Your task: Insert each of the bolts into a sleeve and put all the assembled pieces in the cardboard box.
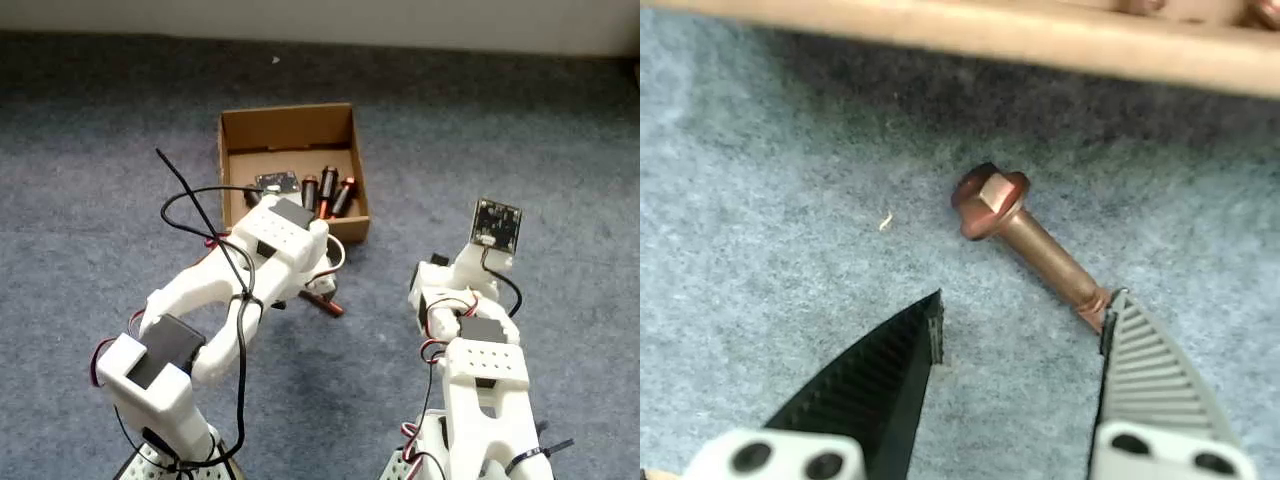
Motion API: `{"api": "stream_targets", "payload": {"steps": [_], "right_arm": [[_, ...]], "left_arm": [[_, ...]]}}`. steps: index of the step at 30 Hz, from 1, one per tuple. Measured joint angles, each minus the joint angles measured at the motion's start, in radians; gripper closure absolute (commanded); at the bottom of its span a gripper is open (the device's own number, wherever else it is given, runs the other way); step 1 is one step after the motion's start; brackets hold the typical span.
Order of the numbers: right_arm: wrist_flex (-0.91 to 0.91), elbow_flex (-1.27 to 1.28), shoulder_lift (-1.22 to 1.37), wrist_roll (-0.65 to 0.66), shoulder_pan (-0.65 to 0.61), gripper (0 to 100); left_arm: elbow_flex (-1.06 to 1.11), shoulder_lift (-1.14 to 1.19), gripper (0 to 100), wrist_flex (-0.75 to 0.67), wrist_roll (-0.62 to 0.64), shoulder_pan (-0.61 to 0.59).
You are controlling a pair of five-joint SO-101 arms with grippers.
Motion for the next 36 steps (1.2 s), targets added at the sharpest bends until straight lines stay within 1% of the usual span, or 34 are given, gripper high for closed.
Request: {"api": "stream_targets", "payload": {"steps": [2, 8, 9, 10, 19, 22, 24, 28, 30, 32, 36], "right_arm": [[0.000, 0.000, 0.000, 0.000, 0.000, 99.4], [0.000, 0.000, 0.000, 0.000, 0.000, 99.4], [0.000, 0.000, 0.000, 0.000, 0.000, 99.4], [0.000, 0.000, 0.000, 0.000, 0.000, 99.4], [-0.009, 0.023, 0.000, 0.000, 0.000, 99.4], [-0.009, 0.023, 0.000, 0.000, 0.000, 99.4], [-0.009, 0.023, 0.000, 0.000, 0.000, 99.4], [-0.009, 0.023, 0.000, 0.000, 0.000, 99.4], [-0.009, 0.023, 0.000, 0.000, 0.000, 99.4], [-0.009, 0.023, 0.000, 0.000, 0.000, 99.4], [-0.009, 0.023, 0.000, 0.000, 0.000, 99.4]], "left_arm": [[0.003, 0.000, 78, -0.012, 0.000, 0.000], [0.012, 0.005, 97, -0.035, 0.000, -0.006], [0.014, 0.008, 99, -0.037, 0.000, -0.012], [0.014, 0.011, 99, -0.043, 0.002, -0.014], [0.014, 0.012, 98, -0.043, 0.000, -0.028], [0.014, 0.012, 97, -0.043, -0.002, -0.054], [0.014, 0.012, 93, -0.043, -0.002, -0.072], [0.014, 0.012, 79, -0.043, -0.002, -0.087], [0.014, 0.012, 74, -0.037, -0.002, -0.095], [0.015, 0.012, 72, -0.017, -0.002, -0.103], [0.017, 0.012, 74, -0.008, -0.002, -0.115]]}}
